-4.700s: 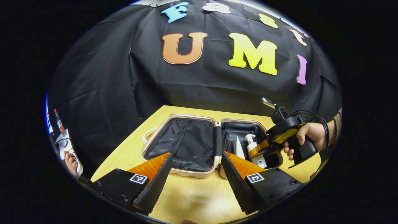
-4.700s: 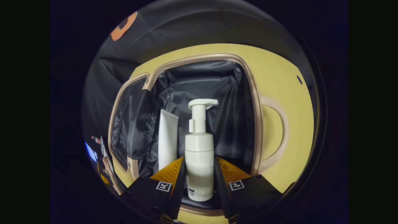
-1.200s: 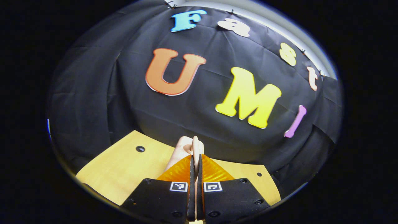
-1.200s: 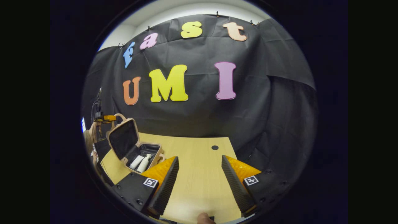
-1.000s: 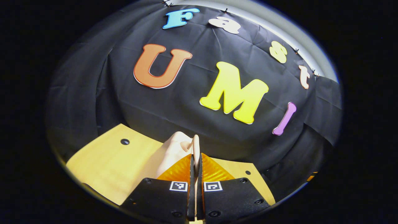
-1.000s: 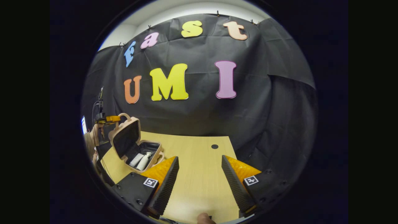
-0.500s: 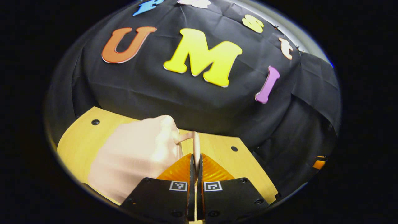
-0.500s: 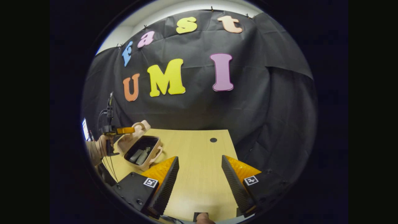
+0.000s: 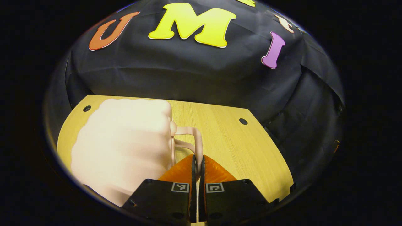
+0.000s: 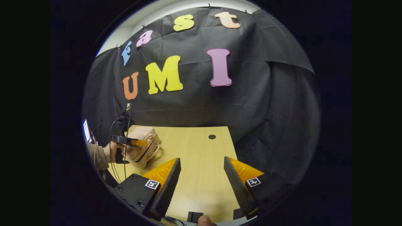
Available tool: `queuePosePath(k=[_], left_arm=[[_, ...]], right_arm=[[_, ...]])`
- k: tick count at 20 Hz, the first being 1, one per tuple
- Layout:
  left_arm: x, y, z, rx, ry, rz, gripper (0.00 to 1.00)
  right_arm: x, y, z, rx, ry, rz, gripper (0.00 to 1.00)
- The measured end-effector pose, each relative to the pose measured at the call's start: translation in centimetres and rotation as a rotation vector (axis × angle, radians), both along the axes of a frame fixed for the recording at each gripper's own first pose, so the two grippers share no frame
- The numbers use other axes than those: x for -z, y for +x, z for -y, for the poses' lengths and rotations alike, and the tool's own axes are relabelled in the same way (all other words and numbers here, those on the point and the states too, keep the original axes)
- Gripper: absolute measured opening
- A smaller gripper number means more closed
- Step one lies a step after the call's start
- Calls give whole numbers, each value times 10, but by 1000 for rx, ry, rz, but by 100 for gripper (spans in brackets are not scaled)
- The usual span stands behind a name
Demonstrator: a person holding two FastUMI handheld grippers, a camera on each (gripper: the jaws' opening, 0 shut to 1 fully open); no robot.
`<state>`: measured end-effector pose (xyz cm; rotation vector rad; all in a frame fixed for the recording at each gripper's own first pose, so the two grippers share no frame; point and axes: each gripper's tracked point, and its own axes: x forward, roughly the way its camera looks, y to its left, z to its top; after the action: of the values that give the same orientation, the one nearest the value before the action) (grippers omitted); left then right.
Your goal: First open the suitcase, pack the skin care products into it, and then close the suitcase.
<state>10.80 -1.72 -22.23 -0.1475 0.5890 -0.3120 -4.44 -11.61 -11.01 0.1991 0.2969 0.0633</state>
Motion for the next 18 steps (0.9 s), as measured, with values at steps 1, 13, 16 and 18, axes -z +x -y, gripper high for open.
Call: queuePosePath(k=[1, 13, 16, 18], left_arm=[[2, 2, 1, 1, 8, -1, 6], [-18, -13, -4, -91, -71, -37, 74], [-45, -23, -38, -119, 12, 46, 98], [-72, -34, -59, -127, 45, 117, 99]], right_arm=[[3, 2, 3, 5, 9, -9, 81], [0, 36, -54, -35, 35, -46, 85], [-12, 45, -92, -68, 11, -25, 77], [-27, 50, -112, -69, 1, 2, 81]])
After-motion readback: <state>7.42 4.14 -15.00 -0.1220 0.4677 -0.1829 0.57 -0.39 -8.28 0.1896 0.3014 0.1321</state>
